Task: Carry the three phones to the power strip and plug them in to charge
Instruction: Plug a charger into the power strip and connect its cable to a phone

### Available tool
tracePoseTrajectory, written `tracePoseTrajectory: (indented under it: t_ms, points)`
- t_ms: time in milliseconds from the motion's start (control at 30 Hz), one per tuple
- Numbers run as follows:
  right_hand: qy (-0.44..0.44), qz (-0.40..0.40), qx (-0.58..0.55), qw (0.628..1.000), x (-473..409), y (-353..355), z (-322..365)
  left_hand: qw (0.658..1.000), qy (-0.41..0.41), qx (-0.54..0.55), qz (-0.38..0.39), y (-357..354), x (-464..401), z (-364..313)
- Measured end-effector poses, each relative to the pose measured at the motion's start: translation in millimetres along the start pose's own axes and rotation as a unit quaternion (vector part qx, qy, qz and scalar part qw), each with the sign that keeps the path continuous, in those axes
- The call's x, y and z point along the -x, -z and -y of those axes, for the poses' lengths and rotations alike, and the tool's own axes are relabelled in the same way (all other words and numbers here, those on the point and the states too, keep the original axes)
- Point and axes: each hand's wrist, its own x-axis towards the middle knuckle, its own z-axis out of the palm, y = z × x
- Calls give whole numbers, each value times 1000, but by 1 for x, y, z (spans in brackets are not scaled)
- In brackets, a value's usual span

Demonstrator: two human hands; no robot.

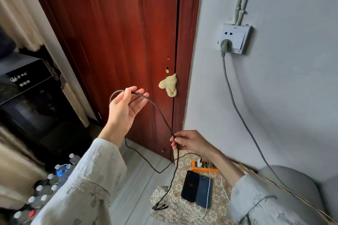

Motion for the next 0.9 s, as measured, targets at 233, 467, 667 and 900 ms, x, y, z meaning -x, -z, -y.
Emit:
tracePoseTrajectory:
  t_ms: [233,467,667,900]
  points:
    - [102,-69,-93,988,-8,13,49,921,220,-284,148,18,44,70]
    - [116,-128,-216,961,-15,32,77,820,169,-443,322,-2,63,97]
    - [130,-130,-292,939,-12,38,83,839,86,-474,251,-32,60,110]
    - [29,-92,-108,989,7,37,18,983,111,-115,89,-23,46,76]
